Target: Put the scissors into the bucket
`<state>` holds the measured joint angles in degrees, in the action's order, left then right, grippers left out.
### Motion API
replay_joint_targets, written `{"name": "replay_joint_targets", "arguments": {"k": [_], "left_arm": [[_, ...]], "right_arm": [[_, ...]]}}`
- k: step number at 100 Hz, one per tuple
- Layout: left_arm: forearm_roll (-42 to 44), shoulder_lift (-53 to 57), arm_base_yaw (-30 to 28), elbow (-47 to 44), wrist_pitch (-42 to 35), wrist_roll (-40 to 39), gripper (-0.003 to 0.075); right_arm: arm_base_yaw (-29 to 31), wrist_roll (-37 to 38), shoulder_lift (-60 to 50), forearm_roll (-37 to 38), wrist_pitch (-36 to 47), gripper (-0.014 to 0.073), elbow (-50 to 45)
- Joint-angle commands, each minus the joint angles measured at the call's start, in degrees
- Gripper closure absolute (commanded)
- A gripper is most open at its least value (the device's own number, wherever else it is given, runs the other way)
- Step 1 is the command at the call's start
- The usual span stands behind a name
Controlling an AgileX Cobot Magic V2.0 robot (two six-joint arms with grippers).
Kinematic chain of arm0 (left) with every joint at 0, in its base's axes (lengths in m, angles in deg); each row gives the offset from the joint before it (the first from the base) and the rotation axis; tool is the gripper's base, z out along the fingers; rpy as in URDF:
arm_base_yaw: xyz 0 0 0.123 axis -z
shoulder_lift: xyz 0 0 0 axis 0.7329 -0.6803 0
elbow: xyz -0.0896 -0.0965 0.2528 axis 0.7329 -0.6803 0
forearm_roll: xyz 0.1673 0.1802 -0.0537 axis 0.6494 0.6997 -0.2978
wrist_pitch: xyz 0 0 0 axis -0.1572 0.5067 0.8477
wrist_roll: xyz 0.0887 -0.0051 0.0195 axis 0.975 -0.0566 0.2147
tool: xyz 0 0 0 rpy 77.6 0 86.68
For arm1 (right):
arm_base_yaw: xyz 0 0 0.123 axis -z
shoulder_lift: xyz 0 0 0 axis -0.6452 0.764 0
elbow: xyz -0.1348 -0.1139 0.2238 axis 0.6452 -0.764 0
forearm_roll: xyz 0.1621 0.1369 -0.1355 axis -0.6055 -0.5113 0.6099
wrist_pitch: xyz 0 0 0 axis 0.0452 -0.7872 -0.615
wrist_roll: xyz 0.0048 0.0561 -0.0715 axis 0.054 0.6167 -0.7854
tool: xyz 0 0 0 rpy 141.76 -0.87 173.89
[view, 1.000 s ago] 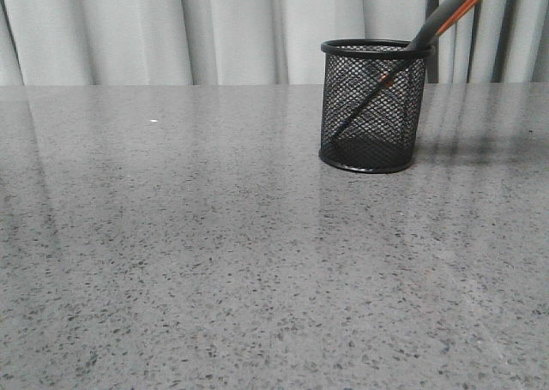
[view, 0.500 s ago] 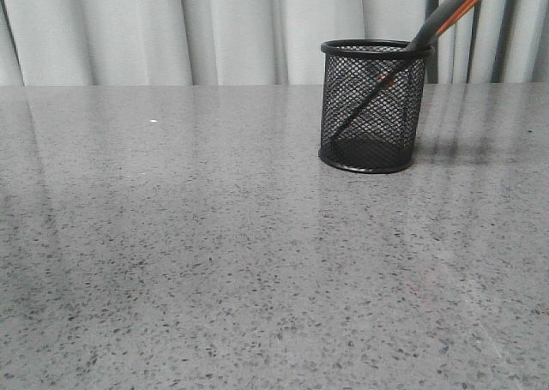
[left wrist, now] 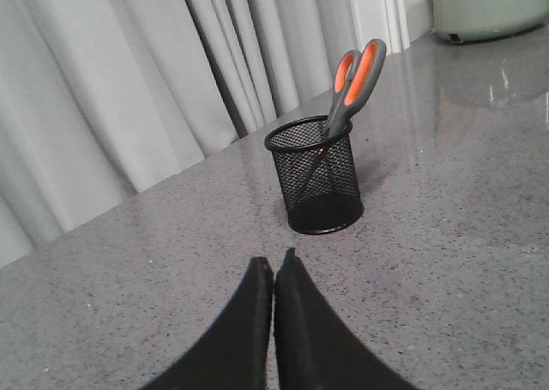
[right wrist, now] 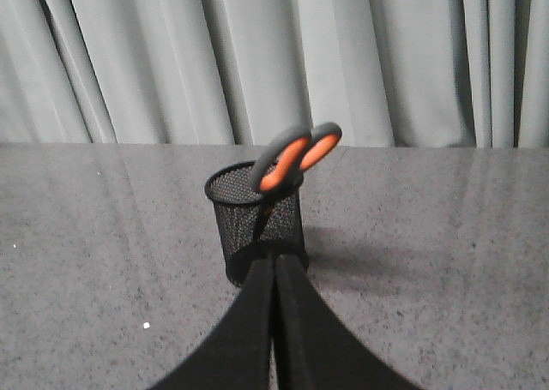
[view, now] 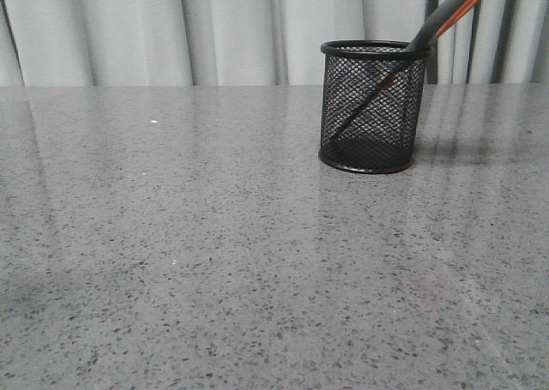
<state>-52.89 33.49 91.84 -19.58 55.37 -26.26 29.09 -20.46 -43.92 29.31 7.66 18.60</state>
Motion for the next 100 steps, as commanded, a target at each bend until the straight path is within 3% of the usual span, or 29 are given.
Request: {"name": "replay_joint_targets", "arguments": {"k": [1, 22, 100], "left_arm": [[-3.1, 1.4, -0.2, -2.2, -11.9, -0.8, 0.0741], [-3.7, 1.8, -0.2, -3.5, -16.9, -0.8, 0.0741], [-4.2, 1.8, -1.4, -4.4, -17.2, -0.8, 0.0741]], "right_arm": [[0.0, -0.6, -2.0, -0.6, 4.0, 0.0655, -1.5], [0.0, -0.6, -1.4, -0.7, 4.5, 0.0659, -2.3], [0.0, -0.6, -1.4, -0.7, 4.5, 0.0659, -2.3]]}}
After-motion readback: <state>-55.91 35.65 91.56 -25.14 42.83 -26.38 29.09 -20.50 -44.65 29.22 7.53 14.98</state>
